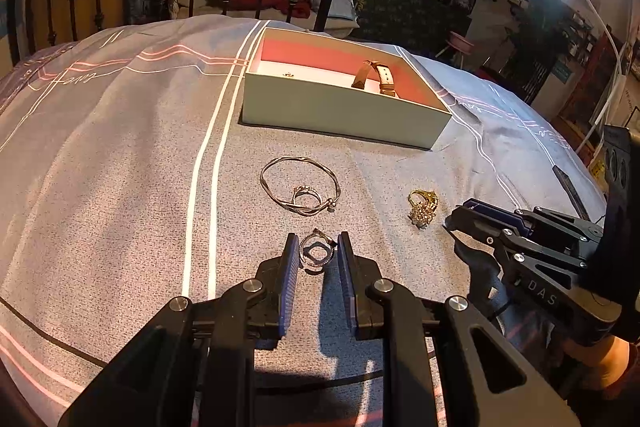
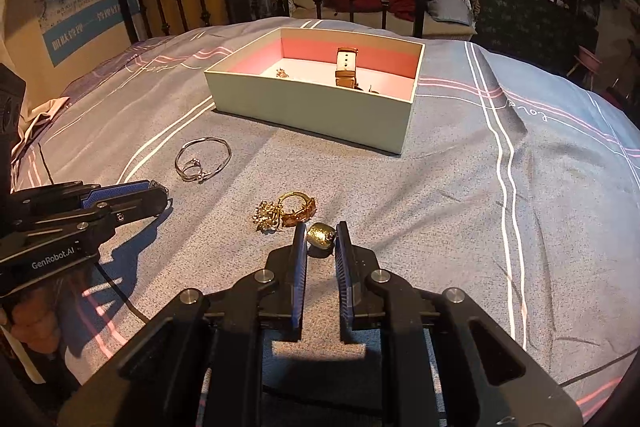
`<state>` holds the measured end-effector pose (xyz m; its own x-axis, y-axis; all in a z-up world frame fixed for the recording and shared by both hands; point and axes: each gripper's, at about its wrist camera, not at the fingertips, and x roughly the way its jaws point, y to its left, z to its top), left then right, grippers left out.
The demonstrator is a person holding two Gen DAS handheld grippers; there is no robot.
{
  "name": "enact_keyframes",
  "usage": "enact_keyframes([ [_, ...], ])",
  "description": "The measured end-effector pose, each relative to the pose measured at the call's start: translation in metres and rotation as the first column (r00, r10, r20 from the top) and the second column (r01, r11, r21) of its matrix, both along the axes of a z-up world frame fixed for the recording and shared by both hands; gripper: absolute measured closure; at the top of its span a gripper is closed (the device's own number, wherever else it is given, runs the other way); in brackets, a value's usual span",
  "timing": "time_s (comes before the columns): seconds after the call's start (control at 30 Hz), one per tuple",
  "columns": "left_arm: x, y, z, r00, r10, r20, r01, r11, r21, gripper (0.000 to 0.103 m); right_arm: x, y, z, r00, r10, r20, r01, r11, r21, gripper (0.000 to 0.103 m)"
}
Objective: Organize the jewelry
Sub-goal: 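Lift the ring and earring and carry both toward the box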
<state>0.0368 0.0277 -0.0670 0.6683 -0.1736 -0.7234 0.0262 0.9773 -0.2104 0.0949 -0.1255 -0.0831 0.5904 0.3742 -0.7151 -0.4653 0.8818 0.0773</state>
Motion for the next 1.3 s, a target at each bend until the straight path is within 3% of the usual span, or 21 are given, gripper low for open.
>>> enact_keyframes([
  [0.83, 0.000, -0.005, -0.002, 1.000, -0.005, -0.012, 0.005, 1.000, 0.007, 0.084, 0.000, 0.000, -0.002, 1.000, -0.001, -0.008, 0.001, 1.000, 0.005, 0.087],
  [1.3, 0.010, -0.013, 0.009, 1.000, -0.009, 0.007, 0.008, 0.999, 0.051, 0.084, 0.002, 0.004, 0.004, 1.000, 0.007, 0.004, -0.007, 1.000, 0.019, 0.087],
])
